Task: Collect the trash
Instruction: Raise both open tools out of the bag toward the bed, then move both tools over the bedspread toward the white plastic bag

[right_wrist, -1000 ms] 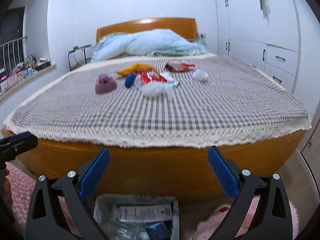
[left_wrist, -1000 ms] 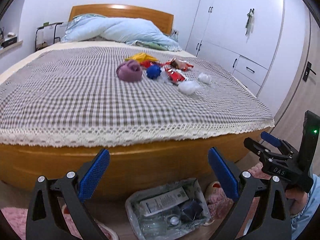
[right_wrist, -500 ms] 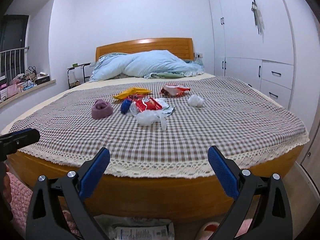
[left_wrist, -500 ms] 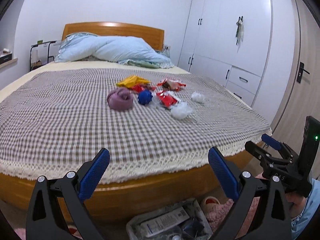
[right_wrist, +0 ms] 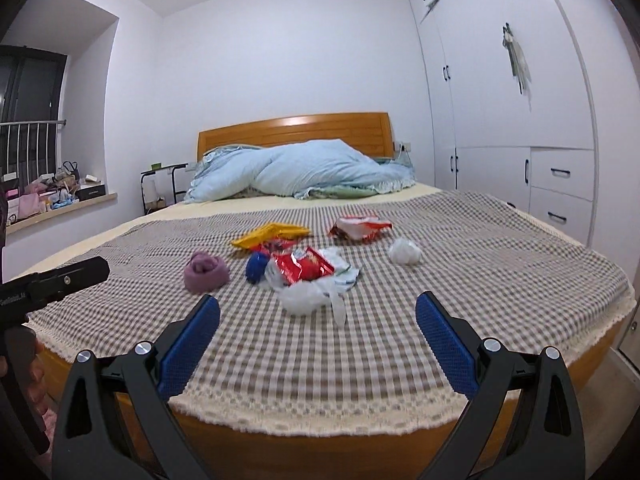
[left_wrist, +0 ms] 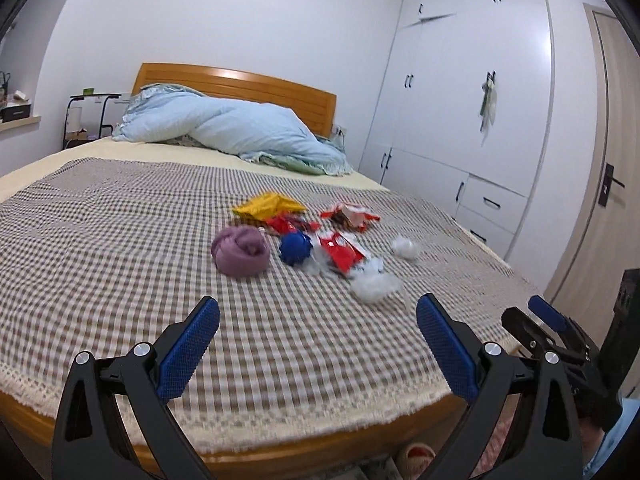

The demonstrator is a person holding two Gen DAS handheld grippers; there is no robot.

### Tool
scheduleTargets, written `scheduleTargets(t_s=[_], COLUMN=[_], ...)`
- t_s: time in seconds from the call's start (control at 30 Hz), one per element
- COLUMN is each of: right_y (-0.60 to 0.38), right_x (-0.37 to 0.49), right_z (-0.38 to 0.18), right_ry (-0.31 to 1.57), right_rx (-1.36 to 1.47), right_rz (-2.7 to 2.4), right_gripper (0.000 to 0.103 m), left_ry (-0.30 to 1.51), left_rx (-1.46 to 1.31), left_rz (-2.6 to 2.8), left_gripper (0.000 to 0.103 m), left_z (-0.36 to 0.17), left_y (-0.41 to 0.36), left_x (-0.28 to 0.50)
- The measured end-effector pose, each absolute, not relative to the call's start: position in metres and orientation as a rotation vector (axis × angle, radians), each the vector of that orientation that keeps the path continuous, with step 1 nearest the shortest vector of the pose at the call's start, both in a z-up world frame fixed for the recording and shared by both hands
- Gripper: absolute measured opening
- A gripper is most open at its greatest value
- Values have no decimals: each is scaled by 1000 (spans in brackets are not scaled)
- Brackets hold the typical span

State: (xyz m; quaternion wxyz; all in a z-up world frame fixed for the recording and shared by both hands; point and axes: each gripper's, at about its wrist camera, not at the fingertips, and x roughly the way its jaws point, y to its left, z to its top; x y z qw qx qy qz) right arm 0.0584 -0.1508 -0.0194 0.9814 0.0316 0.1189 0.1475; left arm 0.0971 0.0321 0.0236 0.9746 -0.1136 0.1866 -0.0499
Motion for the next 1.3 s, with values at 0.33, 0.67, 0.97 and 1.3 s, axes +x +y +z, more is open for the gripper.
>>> scheduleTargets(t_s=[0.33,0.67,0.97,1.3], right_y=[-135,-127,-125,-132], right_x=[92,122,151,175], right_z=[-10,5,12,11], right_ry=[189,120,71,132], right_rx=[28,49,12,80], right_rz=[268,228,90,42], right_gripper=[94,94,94,94], left_ry=[318,300,317,363], left_rx=[-255,-245,-233,-254], left_rz=[-70,-88,-116,-126], left_gripper=[96,96,96,96], left_z=[30,37,38,33], left_y=[55,57,57,66], left_x=[136,170,199,230])
